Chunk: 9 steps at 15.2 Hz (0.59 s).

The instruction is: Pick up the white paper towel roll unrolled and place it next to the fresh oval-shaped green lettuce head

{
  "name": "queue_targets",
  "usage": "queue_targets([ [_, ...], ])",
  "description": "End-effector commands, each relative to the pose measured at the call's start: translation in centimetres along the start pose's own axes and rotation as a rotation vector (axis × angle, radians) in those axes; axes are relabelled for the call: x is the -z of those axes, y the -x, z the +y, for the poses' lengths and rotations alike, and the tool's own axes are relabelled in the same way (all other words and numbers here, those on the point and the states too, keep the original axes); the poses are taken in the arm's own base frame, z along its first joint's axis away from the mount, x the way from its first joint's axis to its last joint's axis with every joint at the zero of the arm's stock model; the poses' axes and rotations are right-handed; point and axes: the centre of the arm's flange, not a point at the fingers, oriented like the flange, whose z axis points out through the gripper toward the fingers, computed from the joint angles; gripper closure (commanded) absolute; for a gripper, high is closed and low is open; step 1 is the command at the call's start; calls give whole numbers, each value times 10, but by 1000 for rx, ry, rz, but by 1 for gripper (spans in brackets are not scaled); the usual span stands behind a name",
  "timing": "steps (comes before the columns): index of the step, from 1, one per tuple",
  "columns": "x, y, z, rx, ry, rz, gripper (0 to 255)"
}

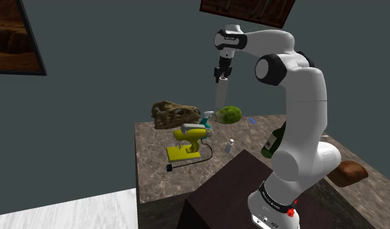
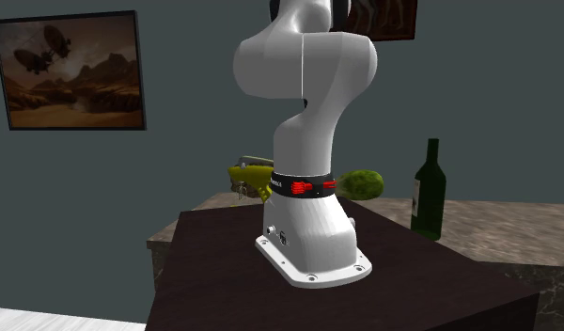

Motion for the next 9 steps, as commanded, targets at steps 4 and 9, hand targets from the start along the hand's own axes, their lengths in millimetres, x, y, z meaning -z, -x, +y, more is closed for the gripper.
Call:
queue_targets([
  [4,-28,-2,-1,0,0,0,255],
  [9,-54,-4,-2,0,0,0,255],
])
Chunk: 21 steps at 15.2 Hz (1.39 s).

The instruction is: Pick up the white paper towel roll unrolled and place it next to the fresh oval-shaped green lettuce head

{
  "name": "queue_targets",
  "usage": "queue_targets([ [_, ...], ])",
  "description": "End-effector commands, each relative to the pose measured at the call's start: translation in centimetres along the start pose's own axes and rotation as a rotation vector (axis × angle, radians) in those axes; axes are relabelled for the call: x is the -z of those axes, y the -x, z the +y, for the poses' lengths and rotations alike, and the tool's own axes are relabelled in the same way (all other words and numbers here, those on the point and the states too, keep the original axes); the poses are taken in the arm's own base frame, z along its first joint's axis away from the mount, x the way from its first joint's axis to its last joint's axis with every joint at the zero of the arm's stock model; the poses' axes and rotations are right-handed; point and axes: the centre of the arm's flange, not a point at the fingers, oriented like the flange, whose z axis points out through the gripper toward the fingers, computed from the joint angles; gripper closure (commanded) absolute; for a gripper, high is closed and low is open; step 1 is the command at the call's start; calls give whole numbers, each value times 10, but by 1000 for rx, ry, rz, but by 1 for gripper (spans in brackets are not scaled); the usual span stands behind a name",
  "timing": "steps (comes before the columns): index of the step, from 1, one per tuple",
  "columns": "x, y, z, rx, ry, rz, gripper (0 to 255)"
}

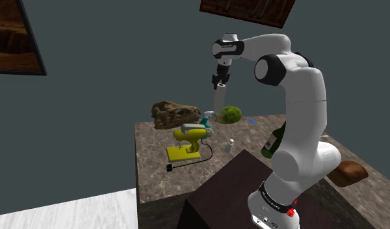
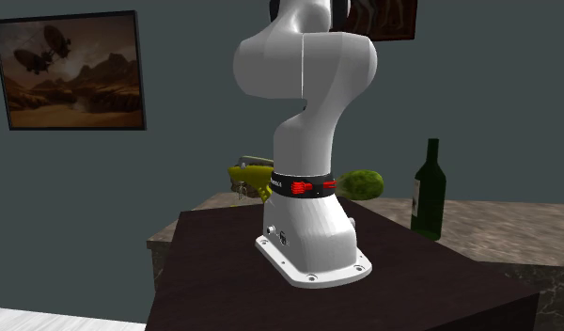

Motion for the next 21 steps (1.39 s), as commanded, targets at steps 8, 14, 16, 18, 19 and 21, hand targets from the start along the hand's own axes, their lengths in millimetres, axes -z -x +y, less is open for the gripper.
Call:
queue_targets([
  [8,-48,-4,-1,0,0,0,255],
  [14,-79,-6,-2,0,0,0,255],
  [16,-90,-7,-3,0,0,0,255],
  [18,-100,-8,-3,0,0,0,255],
  [19,-106,-8,-3,0,0,0,255],
  [21,-116,-9,-3,0,0,0,255],
])
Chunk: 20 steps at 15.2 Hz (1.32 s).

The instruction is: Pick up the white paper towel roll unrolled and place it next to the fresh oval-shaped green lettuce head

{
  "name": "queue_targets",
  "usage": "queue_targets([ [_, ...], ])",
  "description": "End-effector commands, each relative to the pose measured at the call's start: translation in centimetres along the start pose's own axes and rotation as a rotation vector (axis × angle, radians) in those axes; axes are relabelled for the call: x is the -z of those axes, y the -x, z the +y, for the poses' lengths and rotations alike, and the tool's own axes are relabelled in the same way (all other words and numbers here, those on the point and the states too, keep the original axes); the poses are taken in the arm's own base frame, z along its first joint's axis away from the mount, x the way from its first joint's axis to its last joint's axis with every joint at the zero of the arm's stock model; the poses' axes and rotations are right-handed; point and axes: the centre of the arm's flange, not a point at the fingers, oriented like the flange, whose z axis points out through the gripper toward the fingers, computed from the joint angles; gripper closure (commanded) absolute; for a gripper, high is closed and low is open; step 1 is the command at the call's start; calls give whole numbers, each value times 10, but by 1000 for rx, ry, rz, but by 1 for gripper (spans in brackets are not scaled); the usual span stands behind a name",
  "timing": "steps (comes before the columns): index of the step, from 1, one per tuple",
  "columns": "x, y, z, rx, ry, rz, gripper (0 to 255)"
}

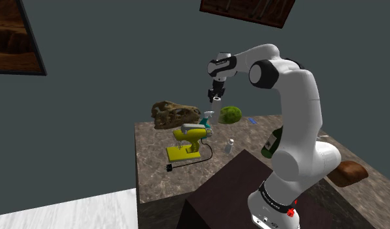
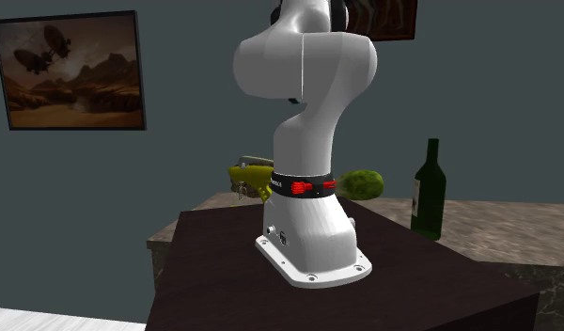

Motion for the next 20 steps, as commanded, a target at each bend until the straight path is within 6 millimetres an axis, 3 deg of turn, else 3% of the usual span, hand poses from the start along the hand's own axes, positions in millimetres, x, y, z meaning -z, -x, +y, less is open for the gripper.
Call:
queue_targets([
  [1,-12,0,0,0,0,0,255],
  [10,-62,-4,-2,0,0,0,255],
  [18,-62,-4,-2,0,0,0,255],
  [19,-62,-4,-2,0,0,0,0],
  [20,-62,-4,-2,0,0,0,0],
])
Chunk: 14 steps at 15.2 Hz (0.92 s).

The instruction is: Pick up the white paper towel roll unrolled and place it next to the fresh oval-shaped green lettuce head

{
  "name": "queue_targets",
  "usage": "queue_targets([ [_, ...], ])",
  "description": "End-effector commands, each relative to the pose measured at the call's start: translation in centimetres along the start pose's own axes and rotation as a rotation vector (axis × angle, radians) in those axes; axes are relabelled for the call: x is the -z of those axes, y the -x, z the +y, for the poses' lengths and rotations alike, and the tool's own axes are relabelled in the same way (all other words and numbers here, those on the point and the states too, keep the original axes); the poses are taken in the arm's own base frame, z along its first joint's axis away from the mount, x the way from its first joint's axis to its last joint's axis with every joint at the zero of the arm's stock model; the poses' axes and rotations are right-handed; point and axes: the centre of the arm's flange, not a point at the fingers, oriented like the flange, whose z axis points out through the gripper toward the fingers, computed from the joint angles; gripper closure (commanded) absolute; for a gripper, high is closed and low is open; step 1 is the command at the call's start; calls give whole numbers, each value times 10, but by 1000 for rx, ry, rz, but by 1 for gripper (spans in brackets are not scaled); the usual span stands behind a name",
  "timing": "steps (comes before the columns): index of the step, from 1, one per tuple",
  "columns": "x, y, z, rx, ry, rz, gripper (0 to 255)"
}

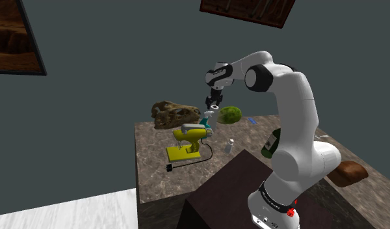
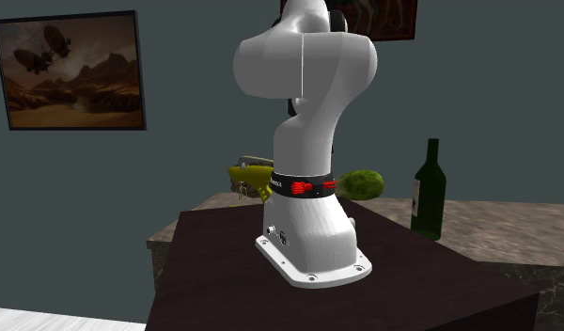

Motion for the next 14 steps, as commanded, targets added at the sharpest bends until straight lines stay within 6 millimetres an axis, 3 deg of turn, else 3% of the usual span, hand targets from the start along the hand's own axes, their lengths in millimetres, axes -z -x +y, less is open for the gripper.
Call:
queue_targets([
  [1,0,0,0,0,0,0,0],
  [4,0,0,0,0,0,0,0],
  [8,50,0,0,0,0,0,0],
  [14,50,0,0,0,0,0,0],
])
